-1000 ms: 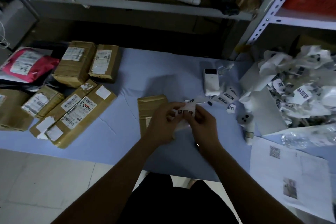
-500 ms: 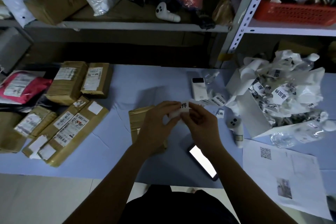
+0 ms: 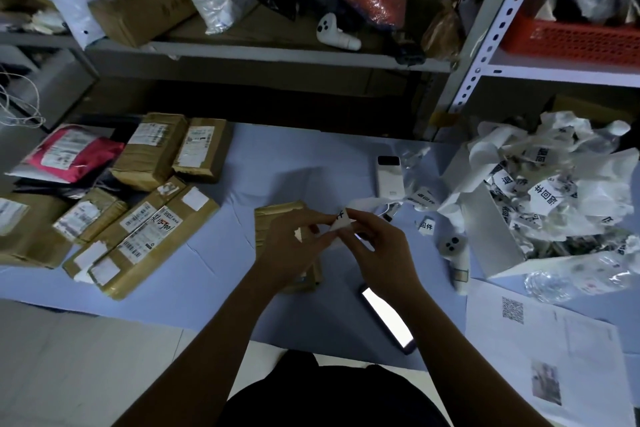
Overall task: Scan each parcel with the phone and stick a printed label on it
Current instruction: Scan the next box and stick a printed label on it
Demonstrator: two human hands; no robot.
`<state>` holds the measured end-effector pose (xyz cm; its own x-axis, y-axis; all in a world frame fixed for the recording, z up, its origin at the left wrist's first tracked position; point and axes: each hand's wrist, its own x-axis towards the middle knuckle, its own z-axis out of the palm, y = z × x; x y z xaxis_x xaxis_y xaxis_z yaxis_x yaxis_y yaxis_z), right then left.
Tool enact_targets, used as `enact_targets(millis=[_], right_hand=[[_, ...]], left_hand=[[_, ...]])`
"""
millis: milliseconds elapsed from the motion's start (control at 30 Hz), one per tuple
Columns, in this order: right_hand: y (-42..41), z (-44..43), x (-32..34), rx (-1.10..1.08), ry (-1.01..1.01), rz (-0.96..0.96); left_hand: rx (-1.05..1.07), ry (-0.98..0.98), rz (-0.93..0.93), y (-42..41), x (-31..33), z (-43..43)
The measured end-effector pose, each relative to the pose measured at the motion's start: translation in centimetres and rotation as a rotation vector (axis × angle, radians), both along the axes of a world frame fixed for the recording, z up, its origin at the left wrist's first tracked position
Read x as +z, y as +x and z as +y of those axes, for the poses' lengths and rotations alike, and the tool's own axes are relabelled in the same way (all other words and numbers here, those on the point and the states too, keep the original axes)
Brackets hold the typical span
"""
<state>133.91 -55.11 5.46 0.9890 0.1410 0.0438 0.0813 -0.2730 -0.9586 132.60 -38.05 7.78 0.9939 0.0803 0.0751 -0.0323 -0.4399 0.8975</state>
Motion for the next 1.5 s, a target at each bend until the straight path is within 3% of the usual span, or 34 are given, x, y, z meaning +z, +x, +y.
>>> enact_targets(millis=[133, 267, 433, 533, 600, 667, 767, 833, 933, 1067, 1233, 1400, 1500], right_hand=[[-0.2, 0.4, 0.0, 0.022, -0.029, 0.021], [-0.6, 0.5, 0.0, 0.007, -0.035, 0.024], [-0.5, -0.2, -1.7, -0.109, -0.197, 0.109], [-0.8, -1.0, -2.3, -0.228, -0.357, 0.177], [-0.7, -1.0, -2.2, -0.241, -0.428, 0.089], [-0.7, -0.5, -1.0, -0.192, -0.3, 0.09], [0.3, 0.8, 1.7, 0.016, 0.338, 0.529], [0.9, 1.2, 3.0, 0.172, 0.585, 0.801], [1.1, 1.5, 3.2, 0.376, 0.599, 0.84], [1.3, 1.5, 2.5, 0.411, 0.699, 0.856], [1.5, 2.3, 1.9, 0.526, 0.496, 1.041], [2.5, 5.0, 1.0, 0.349, 0.595, 0.905], [3.5, 6.6, -0.4, 0.192, 0.475, 0.772]], left_hand=[[0.049, -0.014, 0.046, -0.9, 0.2, -0.1], [0.147, 0.092, 0.057, -1.8, -0.3, 0.0], [0.225, 0.312, -0.27, -2.2, 0.3, 0.1], [0.279, 0.347, -0.35, -2.2, 0.6, 0.8], [0.272, 0.329, -0.337, -2.4, 0.8, 1.2], [0.28, 0.243, -0.284, -2.6, 1.0, 1.4], [0.229, 0.068, -0.205, -2.8, 1.3, 1.4], [0.171, -0.008, -0.196, -3.0, 1.3, 1.5], [0.128, -0.07, -0.203, -3.3, 1.3, 2.1], [0.113, -0.069, -0.202, -3.6, 1.0, 3.9], [0.068, -0.082, -0.172, -3.0, -0.4, 6.5], [0.0, 0.006, -0.05, -0.2, -2.9, 9.5], [-0.039, 0.026, -0.007, 1.7, -4.2, 12.0]])
